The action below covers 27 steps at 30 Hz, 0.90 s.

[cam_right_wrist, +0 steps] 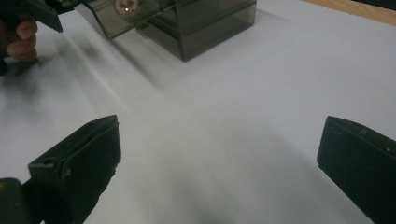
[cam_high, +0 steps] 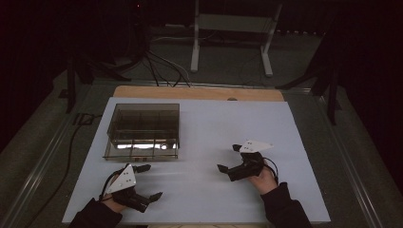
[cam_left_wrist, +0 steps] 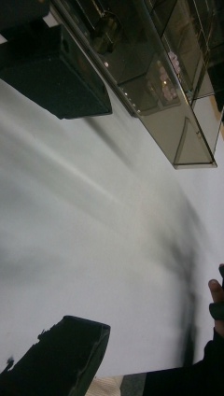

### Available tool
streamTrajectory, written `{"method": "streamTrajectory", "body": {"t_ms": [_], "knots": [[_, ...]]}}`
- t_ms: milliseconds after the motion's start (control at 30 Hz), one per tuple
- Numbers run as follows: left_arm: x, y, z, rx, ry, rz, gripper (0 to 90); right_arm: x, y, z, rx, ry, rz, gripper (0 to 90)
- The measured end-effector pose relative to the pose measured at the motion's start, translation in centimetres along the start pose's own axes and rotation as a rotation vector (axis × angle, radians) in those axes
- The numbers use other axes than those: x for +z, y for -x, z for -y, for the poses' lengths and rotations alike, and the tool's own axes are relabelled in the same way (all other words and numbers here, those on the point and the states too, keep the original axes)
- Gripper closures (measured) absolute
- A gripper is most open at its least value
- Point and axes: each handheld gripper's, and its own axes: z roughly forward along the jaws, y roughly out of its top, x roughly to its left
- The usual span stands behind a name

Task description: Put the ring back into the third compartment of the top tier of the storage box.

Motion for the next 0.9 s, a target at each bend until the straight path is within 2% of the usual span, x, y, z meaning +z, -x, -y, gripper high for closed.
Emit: {"method": "streamTrajectory", "body": {"t_ms": [400, 767, 900], "knots": [[0.0, 0.1, 0.0, 0.001, -0.004, -0.002, 0.6, -2.2, 0.1, 2.2, 0.027, -0.009, 0.031, 0.0], [0.0, 0.1, -0.1, 0.004, -0.003, -0.002, 0.6, -4.7, -0.1, 4.2, 0.071, -0.023, 0.067, 0.0], [0.0, 0.1, -0.1, 0.005, -0.005, -0.003, 0.6, -6.0, -0.1, 5.2, 0.078, -0.017, 0.104, 0.0]]}}
